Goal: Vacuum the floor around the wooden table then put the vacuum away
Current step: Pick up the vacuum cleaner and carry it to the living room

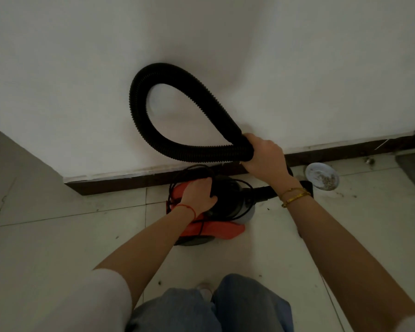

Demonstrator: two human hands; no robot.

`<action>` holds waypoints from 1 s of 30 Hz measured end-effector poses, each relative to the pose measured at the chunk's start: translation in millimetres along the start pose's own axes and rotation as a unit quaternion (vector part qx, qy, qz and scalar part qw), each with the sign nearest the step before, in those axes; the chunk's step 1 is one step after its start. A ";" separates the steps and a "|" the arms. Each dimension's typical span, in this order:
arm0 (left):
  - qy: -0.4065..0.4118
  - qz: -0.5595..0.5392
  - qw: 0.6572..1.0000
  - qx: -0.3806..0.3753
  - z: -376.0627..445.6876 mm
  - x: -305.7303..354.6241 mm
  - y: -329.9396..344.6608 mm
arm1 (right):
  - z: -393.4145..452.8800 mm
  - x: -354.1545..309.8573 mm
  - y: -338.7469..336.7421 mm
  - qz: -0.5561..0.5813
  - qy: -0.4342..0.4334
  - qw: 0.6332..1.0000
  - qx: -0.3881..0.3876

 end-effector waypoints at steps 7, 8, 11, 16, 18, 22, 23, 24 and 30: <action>-0.006 -0.037 0.997 -0.068 15.6 -4.4 0.9 | 1.4 2.9 -11.5 0.025 0.003 1.000 -0.004; -0.010 -0.041 0.996 -0.073 13.5 -3.6 -2.0 | 1.5 2.3 -16.8 0.028 0.009 1.000 -0.010; -0.013 -0.047 0.996 -0.069 2.1 7.2 -22.1 | 3.7 -4.1 -42.8 0.043 0.033 0.998 -0.025; 0.015 -0.019 0.997 -0.066 -30.2 45.2 -97.0 | 17.9 -36.6 -119.9 0.090 0.089 0.992 -0.028; 0.023 -0.017 0.997 -0.065 -45.2 63.9 -138.3 | 26.0 -54.3 -160.0 0.098 0.103 0.990 -0.024; 0.037 -0.010 0.997 -0.068 -79.7 107.2 -228.2 | 43.6 -90.3 -251.4 0.112 0.135 0.984 -0.026; 0.041 -0.011 0.997 -0.069 -89.4 119.2 -251.5 | 48.3 -99.5 -276.4 0.112 0.140 0.984 -0.023; 0.045 -0.013 0.996 -0.072 -99.4 132.2 -275.6 | 52.9 -109.2 -303.3 0.112 0.146 0.983 -0.018; 0.091 -0.012 0.992 -0.086 -151.5 215.2 -404.4 | 70.7 -160.4 -458.3 0.101 0.191 0.976 0.010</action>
Point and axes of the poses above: each hand's wrist, its own z-axis towards the middle knuckle, its own y-axis out of the palm, x = y × z, the point moved 1 cm from there along z, towards the middle knuckle, and after that the axes turned 2 degrees about -z, right-handed, at the moved point
